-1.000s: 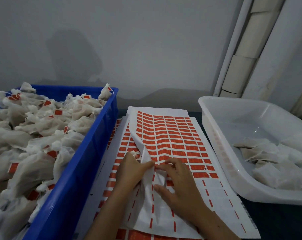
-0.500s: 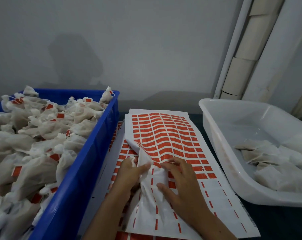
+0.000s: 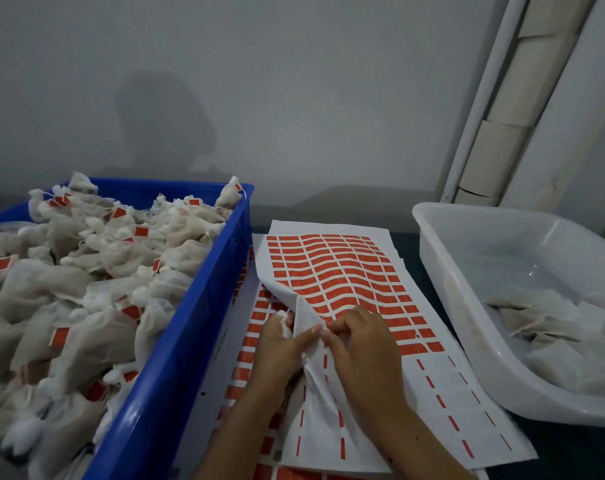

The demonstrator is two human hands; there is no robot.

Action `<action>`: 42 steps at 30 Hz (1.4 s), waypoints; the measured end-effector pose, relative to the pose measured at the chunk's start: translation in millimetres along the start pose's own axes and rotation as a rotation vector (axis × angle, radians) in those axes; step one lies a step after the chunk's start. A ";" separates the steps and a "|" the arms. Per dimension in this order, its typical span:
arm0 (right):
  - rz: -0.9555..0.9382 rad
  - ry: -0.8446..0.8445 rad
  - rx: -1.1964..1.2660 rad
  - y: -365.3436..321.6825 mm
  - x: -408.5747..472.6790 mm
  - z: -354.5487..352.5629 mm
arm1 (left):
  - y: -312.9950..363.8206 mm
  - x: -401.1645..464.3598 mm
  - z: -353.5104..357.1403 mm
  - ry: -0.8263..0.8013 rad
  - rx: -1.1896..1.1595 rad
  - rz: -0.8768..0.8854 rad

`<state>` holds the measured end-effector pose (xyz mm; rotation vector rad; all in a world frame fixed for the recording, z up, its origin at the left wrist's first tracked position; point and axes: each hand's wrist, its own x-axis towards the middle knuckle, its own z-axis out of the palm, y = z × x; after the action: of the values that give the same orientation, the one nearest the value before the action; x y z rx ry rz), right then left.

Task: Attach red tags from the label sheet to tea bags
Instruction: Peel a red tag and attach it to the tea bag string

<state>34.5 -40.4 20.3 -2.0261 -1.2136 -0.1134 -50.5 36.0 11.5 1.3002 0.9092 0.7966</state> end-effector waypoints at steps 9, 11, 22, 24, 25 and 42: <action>0.079 -0.030 -0.038 1.0 7.9 6.0 | -3.0 0.9 2.1 0.020 0.024 -0.012; 0.094 -0.014 0.001 2.5 8.8 6.3 | -3.7 0.8 0.7 0.001 0.024 0.000; 0.182 0.025 0.150 9.5 9.9 11.7 | 3.1 2.4 -4.5 0.015 0.188 -0.029; 0.238 0.016 0.172 12.5 13.3 11.2 | 4.2 5.1 -8.9 0.040 0.279 -0.064; 0.262 0.004 0.181 14.9 14.9 11.2 | 3.9 7.2 -11.7 0.053 0.328 -0.083; 0.431 -0.102 0.282 42.2 26.7 9.3 | -5.9 15.6 -31.9 0.357 0.965 -0.081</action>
<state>79.6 -26.2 1.6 -2.0077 -0.7753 0.3539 -72.2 63.3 2.7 1.9522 1.7469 0.5273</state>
